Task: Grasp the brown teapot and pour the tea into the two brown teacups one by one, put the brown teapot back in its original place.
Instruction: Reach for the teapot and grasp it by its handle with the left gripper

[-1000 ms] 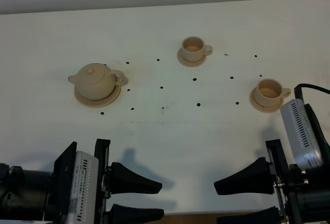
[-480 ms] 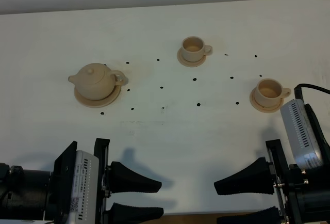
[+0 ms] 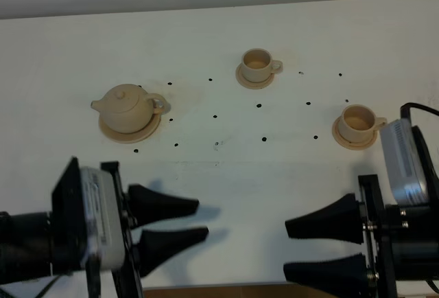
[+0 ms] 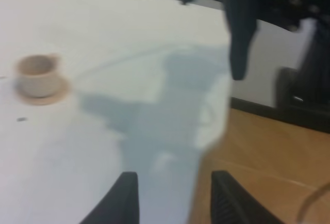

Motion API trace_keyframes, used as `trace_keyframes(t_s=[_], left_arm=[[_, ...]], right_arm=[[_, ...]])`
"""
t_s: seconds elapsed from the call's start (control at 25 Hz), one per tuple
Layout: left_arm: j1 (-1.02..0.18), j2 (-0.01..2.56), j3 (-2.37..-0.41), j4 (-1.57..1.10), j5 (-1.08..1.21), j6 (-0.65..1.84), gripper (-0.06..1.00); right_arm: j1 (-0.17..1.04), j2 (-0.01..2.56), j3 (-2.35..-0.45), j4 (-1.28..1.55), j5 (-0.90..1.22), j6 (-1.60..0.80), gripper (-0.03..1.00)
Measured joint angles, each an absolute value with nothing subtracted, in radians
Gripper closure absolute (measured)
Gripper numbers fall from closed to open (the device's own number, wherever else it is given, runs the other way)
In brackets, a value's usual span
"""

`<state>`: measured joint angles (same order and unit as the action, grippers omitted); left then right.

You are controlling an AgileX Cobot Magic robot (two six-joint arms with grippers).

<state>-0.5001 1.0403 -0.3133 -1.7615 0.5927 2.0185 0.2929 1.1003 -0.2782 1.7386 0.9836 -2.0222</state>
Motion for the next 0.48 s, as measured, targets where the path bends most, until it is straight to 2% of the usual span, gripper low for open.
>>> trace_keyframes(t_s=[0.24, 0.48], left_arm=[[-0.5, 0.99, -0.399, -1.63, 0.36, 1.662, 0.57], [-0.5, 1.039, -0.522, -1.289, 0.317, 1.199, 0.57]], right_arm=[[0.293, 1.1, -0.363, 1.751, 0.873, -1.868, 0.49], [0.293, 1.1, -0.521, 1.574, 0.762, -1.526, 0.49]])
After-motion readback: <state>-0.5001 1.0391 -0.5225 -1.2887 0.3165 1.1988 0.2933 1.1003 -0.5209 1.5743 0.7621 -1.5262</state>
